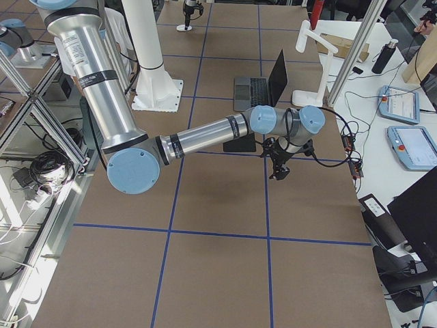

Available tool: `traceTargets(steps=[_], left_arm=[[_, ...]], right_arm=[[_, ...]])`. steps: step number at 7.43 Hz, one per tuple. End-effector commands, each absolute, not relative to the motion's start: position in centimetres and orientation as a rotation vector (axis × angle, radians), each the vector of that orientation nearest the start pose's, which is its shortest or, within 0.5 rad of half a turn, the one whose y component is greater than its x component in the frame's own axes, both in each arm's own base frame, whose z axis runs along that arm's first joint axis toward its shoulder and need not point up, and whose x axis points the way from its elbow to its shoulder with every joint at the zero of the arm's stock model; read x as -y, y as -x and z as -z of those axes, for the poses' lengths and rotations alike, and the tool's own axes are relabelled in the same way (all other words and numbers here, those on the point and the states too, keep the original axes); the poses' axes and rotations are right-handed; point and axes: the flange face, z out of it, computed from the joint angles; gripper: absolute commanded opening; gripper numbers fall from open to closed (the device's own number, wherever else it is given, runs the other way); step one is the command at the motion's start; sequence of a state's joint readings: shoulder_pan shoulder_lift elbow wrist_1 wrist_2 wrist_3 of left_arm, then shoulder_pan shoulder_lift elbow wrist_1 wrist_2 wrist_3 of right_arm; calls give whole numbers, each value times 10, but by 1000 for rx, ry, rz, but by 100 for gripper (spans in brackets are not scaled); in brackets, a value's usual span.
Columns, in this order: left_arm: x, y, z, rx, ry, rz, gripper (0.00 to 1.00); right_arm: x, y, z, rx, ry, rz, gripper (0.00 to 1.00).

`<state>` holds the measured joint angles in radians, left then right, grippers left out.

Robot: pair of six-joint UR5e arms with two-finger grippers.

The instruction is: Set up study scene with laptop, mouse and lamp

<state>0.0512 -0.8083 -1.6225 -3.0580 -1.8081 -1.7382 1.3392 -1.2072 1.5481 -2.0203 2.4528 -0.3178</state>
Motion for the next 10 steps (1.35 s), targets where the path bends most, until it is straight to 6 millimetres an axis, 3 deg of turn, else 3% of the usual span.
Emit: traceTargets(steps=[1, 3, 6, 8, 10], left_arm=[[102, -150, -724, -757, 315, 27, 69], [102, -151, -720, -779, 326, 42, 52], [102, -150, -712, -822, 330, 38, 48], [102, -162, -683, -885, 336, 33, 49], [101, -182, -640, -972, 356, 16, 49]], right_arm=[[610, 86, -502, 893, 63, 465, 99], [610, 86, -502, 895, 63, 465, 99], [610, 86, -500, 896, 65, 456, 99], [609, 89, -502, 896, 70, 458, 99], [609, 91, -501, 897, 72, 460, 99]])
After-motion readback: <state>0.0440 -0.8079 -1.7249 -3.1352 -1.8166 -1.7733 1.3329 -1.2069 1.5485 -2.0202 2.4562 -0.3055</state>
